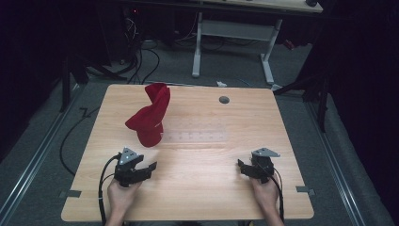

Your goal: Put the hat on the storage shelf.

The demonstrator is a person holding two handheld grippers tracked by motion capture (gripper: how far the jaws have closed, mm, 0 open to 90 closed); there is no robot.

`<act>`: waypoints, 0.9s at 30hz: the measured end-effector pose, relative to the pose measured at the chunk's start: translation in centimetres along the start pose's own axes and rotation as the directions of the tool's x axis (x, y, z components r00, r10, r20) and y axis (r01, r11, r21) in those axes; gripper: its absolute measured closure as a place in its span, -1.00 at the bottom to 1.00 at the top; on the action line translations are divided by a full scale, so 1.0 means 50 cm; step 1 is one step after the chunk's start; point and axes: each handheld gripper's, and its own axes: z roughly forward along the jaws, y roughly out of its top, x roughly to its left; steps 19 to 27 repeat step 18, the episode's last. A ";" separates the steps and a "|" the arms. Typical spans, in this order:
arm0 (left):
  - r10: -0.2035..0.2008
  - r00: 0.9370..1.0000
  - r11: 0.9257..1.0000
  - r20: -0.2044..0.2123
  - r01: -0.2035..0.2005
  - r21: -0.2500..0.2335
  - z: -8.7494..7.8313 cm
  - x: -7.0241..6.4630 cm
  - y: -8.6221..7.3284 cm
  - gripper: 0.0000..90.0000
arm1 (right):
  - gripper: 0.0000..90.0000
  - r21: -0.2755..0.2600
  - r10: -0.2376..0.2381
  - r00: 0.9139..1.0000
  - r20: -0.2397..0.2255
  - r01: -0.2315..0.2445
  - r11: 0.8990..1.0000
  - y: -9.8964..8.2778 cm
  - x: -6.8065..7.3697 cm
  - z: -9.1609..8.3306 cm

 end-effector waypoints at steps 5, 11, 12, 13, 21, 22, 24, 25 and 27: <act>0.019 0.999 1.000 -0.039 -0.018 0.016 0.016 0.011 -0.014 -0.19 | -0.29 0.000 0.000 1.000 0.000 0.000 1.000 0.000 0.000 0.000; 0.113 0.986 0.993 -0.121 -0.109 0.039 0.042 0.024 -0.040 -0.26 | -0.29 0.000 0.001 1.000 0.000 -0.001 1.000 0.000 0.000 0.000; 0.109 0.987 0.994 -0.118 -0.107 0.024 0.043 0.025 -0.043 -0.32 | -0.29 0.000 0.002 1.000 -0.001 -0.002 1.000 0.000 0.000 0.000; 0.109 0.987 0.994 -0.119 -0.107 0.023 0.043 0.024 -0.043 -0.32 | -0.29 0.000 0.001 1.000 0.000 -0.001 1.000 0.000 0.000 0.000; 0.105 0.988 0.994 -0.117 -0.103 0.025 0.043 0.025 -0.043 -0.33 | -0.29 0.000 0.001 1.000 0.000 -0.001 1.000 0.000 0.000 0.000; 0.105 0.988 0.994 -0.117 -0.103 0.025 0.043 0.025 -0.043 -0.33 | -0.29 0.000 0.001 1.000 0.000 -0.001 1.000 0.000 0.000 0.000; 0.105 0.988 0.994 -0.117 -0.103 0.025 0.043 0.025 -0.043 -0.33 | -0.29 0.000 0.001 1.000 0.000 -0.001 1.000 0.000 0.000 0.000; 0.105 0.988 0.994 -0.117 -0.103 0.025 0.043 0.025 -0.043 -0.33 | -0.29 0.000 0.001 1.000 0.000 -0.001 1.000 0.000 0.000 0.000; 0.105 0.988 0.994 -0.117 -0.103 0.025 0.043 0.025 -0.043 -0.33 | -0.29 0.000 0.001 1.000 0.000 -0.001 1.000 0.000 0.000 0.000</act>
